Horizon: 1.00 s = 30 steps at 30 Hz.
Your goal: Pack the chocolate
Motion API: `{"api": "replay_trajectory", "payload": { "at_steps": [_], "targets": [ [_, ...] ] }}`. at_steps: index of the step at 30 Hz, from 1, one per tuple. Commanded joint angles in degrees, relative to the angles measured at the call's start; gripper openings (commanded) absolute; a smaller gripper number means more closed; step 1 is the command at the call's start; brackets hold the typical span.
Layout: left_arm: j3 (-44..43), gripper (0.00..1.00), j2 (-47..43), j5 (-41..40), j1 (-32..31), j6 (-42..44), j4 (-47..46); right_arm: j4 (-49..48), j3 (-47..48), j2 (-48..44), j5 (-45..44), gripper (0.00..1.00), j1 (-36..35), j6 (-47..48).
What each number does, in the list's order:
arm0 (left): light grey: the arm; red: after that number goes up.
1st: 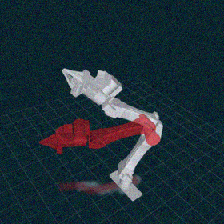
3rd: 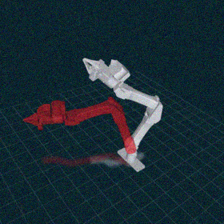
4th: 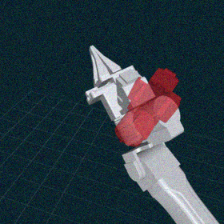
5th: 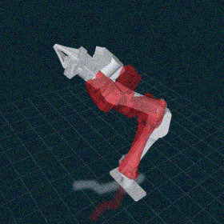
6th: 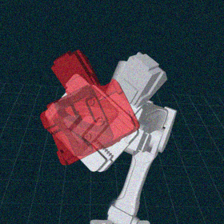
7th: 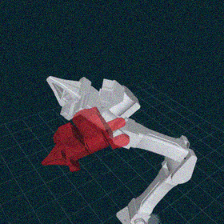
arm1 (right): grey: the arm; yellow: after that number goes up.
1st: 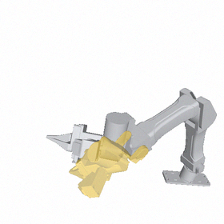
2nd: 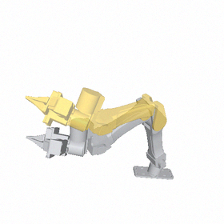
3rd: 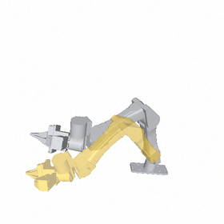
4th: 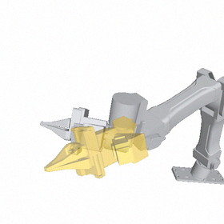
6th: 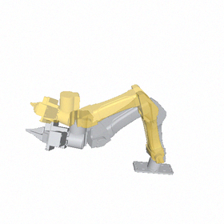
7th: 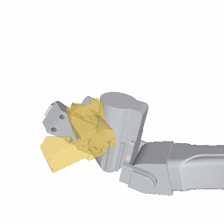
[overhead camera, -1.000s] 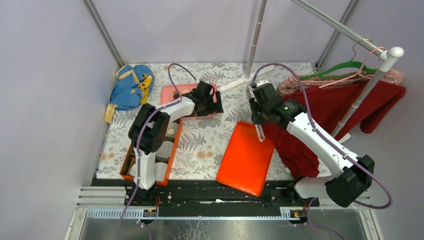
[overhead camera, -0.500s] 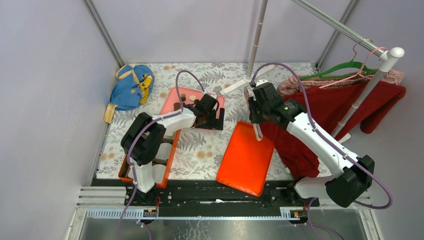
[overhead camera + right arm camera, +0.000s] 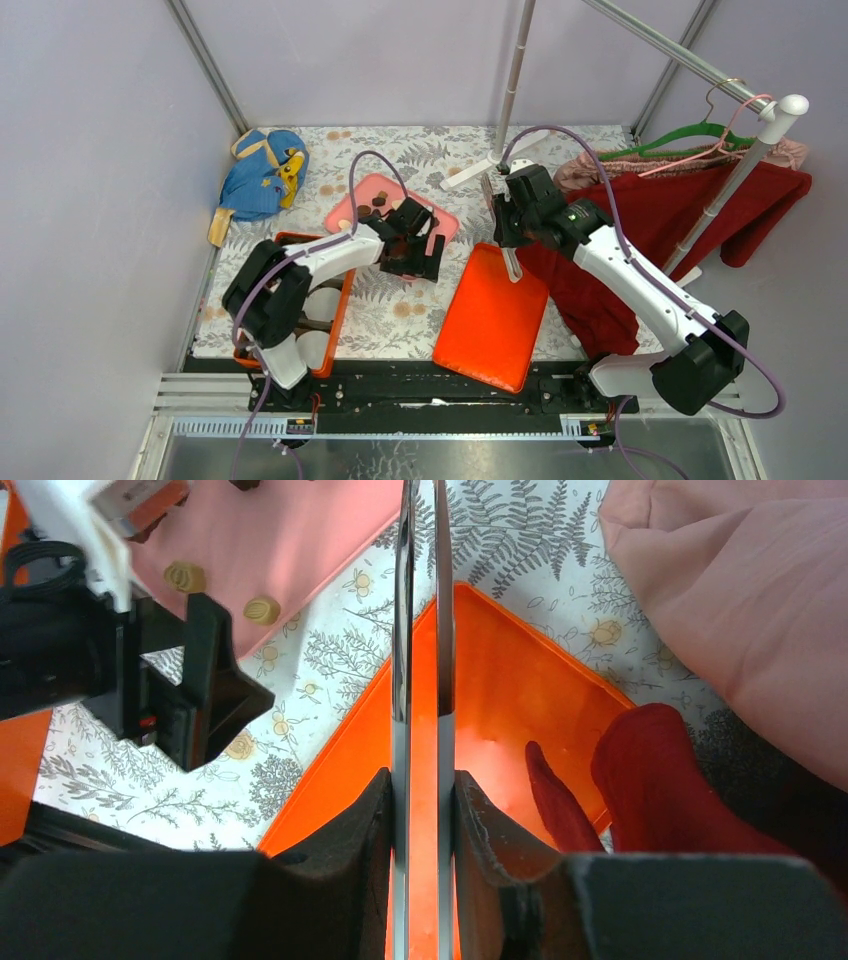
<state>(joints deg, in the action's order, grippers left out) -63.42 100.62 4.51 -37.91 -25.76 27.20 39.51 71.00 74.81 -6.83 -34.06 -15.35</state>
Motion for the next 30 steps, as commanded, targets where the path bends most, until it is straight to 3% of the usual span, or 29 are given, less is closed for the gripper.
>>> {"api": "replay_trajectory", "payload": {
  "at_steps": [1, 8, 12, 16, 23, 30],
  "targets": [
    [-3.65, 0.98, -8.29, -0.51, -0.56, 0.36, 8.09, -2.77, 1.05, 0.54, 2.99, 0.21, 0.38, -0.2],
    [-3.19, 0.99, -18.66, -0.65, 11.27, -4.3, 10.55, -4.79, 1.68, 3.79, 6.69, 0.2, 0.29, -0.02],
    [-3.03, 0.99, -22.05, -10.0, 15.52, -8.49, 16.02, -4.84, 4.35, 8.56, 13.9, 0.2, -0.36, 0.42],
    [-0.4, 0.99, -25.63, -14.2, 19.42, -12.95, 20.34, -3.32, 8.14, 14.09, 13.91, 0.2, -5.55, 1.99],
    [6.08, 0.98, -27.6, -5.83, 21.7, -11.58, 17.62, -1.86, 13.32, 23.09, 16.11, 0.28, -9.45, 3.02],
    [7.16, 0.98, -21.44, -2.12, 21.65, -9.88, 11.34, 0.48, 16.81, 28.71, 14.37, 0.31, -9.79, 4.05]
  ]
}}
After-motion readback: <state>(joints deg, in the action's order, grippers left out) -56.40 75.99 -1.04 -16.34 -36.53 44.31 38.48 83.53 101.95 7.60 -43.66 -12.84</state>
